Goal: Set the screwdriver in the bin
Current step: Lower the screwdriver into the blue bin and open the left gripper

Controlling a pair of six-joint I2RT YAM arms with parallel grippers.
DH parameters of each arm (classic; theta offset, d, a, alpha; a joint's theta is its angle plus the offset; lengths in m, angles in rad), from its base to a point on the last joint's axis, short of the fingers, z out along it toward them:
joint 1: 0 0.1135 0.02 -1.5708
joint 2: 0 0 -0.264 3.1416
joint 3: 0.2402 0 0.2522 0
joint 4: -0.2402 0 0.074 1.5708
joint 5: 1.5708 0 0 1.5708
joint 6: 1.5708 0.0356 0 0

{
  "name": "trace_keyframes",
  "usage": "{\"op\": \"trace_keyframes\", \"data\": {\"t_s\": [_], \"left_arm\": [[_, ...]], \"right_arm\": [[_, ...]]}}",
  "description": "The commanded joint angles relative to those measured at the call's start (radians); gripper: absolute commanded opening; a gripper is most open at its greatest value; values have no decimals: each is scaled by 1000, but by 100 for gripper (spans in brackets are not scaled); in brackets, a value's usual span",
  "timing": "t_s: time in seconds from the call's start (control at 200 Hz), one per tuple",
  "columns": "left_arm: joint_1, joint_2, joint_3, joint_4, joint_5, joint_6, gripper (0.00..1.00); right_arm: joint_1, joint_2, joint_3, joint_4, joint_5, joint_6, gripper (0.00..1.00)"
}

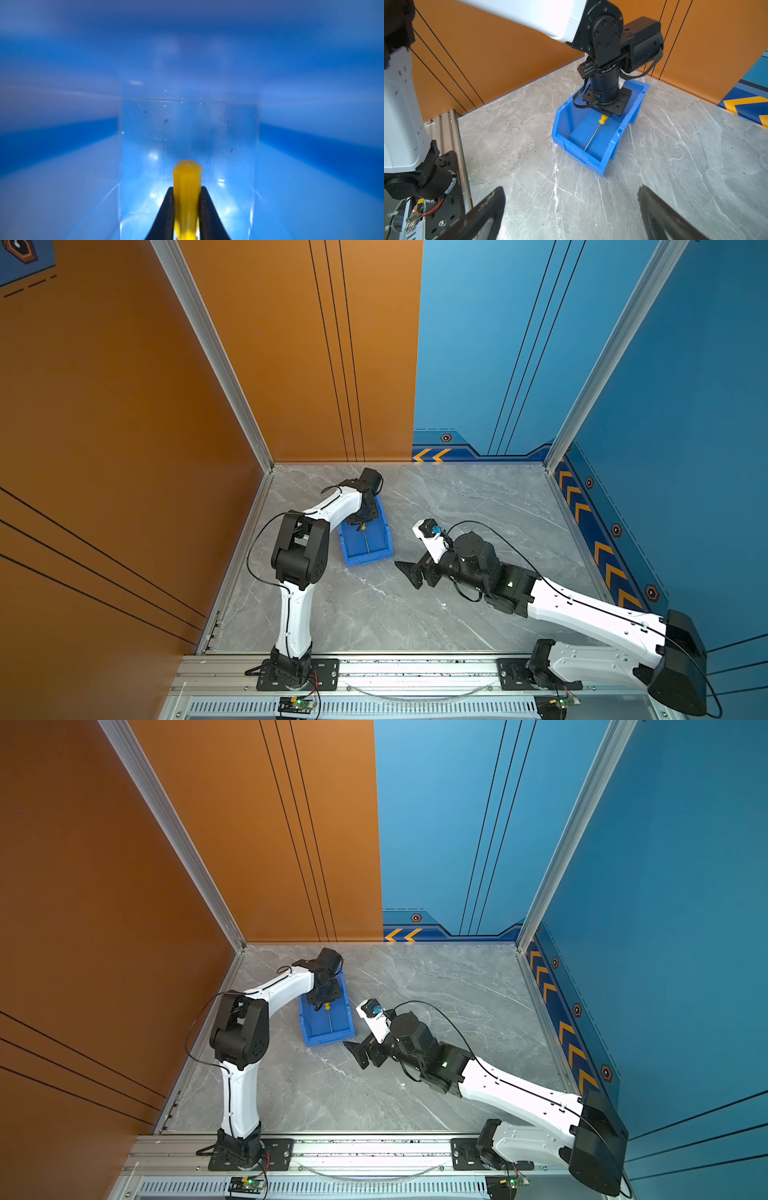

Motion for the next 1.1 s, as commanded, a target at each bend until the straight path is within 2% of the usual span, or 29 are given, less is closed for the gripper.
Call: {"op": "trace_keyframes", "data": {"t_s": [0.0, 0.23, 0.656, 0.786, 0.891, 1.097], "left_arm": [[-4, 29, 5, 7, -7, 8, 0], [-5, 44, -8, 10, -10, -5, 2], [-17, -4, -18, 10, -32, 16, 24], [-17, -24, -6, 10, -37, 21, 28], [-17, -43, -1, 10, -42, 28, 36], [-20, -103, -8, 0, -51, 39, 38]], "right_arm": [[-4, -19, -6, -9, 11, 2, 100], [-3, -34, -18, -10, 25, 3, 100], [6, -99, -54, -19, 71, 11, 100], [13, -111, -58, -22, 82, 8, 100], [18, -124, -59, -30, 93, 3, 100], [27, -167, -83, -34, 124, 0, 100]]}}
